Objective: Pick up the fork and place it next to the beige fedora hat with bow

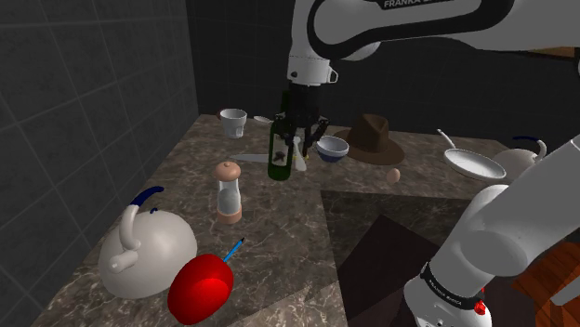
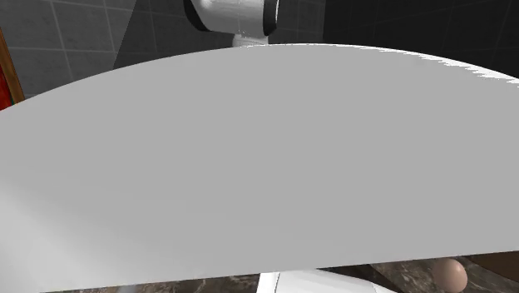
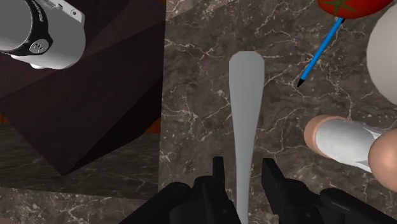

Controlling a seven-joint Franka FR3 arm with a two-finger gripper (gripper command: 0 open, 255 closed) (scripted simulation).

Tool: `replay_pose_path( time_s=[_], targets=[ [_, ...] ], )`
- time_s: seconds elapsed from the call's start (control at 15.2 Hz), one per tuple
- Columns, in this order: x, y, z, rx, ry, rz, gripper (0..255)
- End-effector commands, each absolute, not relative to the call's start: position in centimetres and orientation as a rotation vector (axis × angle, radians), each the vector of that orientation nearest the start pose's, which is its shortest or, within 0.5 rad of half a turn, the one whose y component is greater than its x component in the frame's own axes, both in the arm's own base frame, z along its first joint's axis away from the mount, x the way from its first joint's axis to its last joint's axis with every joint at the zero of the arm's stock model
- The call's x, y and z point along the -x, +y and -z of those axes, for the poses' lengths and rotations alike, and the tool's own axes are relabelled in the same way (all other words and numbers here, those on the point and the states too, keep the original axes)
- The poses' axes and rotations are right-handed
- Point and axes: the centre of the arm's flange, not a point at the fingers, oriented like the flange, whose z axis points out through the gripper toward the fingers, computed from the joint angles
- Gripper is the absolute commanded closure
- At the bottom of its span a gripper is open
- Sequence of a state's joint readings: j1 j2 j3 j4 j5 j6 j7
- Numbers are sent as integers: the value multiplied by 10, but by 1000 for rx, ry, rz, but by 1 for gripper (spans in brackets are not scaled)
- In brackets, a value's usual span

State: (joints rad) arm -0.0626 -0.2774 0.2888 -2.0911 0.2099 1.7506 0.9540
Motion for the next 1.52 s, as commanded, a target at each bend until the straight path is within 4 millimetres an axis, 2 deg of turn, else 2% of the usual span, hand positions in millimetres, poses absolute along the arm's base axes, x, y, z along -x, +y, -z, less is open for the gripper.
replay_pose_path(
  time_s=[0.0, 1.45],
  targets=[
    [-443, 111, -530, 2835, 1174, -200, 255],
    [-351, -165, -531, 2835, 1174, -200, 255]
  ],
)
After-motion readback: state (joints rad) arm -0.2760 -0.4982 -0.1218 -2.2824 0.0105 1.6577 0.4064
